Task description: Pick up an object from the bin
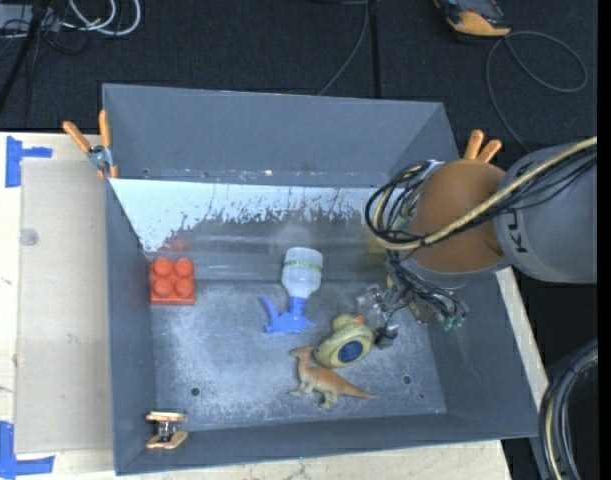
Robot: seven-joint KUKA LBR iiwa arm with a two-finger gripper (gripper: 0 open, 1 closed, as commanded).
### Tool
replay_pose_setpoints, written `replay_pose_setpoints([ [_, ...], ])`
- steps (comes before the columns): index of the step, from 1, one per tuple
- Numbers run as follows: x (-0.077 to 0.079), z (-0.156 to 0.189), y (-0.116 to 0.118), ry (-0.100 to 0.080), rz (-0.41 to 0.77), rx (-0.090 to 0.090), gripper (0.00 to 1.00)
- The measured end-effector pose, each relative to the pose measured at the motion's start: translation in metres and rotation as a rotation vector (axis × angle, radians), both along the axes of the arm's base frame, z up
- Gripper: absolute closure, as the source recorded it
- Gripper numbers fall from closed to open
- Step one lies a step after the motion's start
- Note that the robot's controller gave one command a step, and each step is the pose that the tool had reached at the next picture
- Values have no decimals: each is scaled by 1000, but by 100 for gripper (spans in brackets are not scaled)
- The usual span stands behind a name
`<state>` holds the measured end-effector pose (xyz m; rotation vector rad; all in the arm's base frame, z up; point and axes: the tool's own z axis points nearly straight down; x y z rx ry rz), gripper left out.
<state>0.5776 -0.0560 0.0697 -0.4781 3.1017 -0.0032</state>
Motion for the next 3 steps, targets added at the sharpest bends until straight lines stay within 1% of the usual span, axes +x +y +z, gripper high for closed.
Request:
replay_pose_setpoints([
  [1, 0, 0, 0, 0, 2, 0, 0],
  [2, 0, 0, 1, 0, 2, 0, 0],
  [3, -16, -1, 45, 3, -53, 1, 100],
])
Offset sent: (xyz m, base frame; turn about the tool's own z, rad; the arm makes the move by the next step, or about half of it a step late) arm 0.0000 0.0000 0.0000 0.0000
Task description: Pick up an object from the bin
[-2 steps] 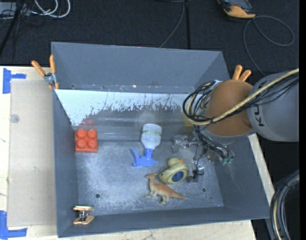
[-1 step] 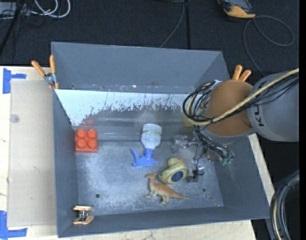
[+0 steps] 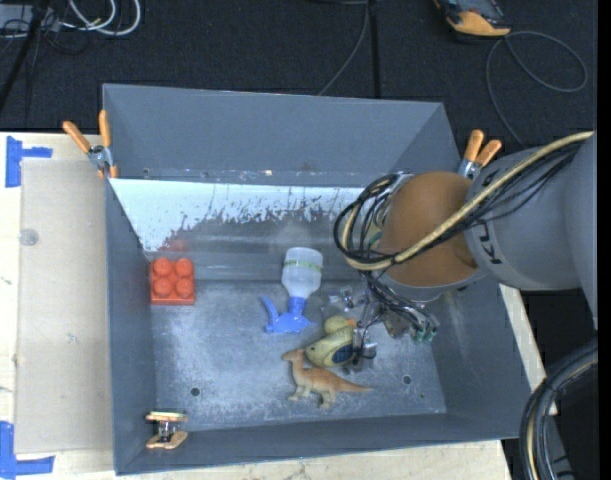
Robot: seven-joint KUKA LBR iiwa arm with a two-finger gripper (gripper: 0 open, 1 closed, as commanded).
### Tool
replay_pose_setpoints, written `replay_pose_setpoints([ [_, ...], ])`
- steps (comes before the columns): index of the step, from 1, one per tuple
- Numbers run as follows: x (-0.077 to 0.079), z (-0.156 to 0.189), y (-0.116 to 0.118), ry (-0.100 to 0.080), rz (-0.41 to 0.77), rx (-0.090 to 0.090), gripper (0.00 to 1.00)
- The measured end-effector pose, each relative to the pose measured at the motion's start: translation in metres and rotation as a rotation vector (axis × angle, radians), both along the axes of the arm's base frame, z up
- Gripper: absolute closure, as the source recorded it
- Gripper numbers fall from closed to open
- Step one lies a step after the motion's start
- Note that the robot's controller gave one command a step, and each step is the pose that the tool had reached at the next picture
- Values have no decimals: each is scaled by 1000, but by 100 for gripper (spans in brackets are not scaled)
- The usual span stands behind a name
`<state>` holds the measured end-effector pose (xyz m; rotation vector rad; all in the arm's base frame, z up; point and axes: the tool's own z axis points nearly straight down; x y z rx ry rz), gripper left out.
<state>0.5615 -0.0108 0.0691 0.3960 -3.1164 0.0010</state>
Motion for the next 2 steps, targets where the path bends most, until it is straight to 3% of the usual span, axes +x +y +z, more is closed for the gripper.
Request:
replay_pose_setpoints([
  [1, 0, 0, 0, 0, 0, 0, 100],
  [2, 4, 174, -16, -8, -15, 0, 100],
])
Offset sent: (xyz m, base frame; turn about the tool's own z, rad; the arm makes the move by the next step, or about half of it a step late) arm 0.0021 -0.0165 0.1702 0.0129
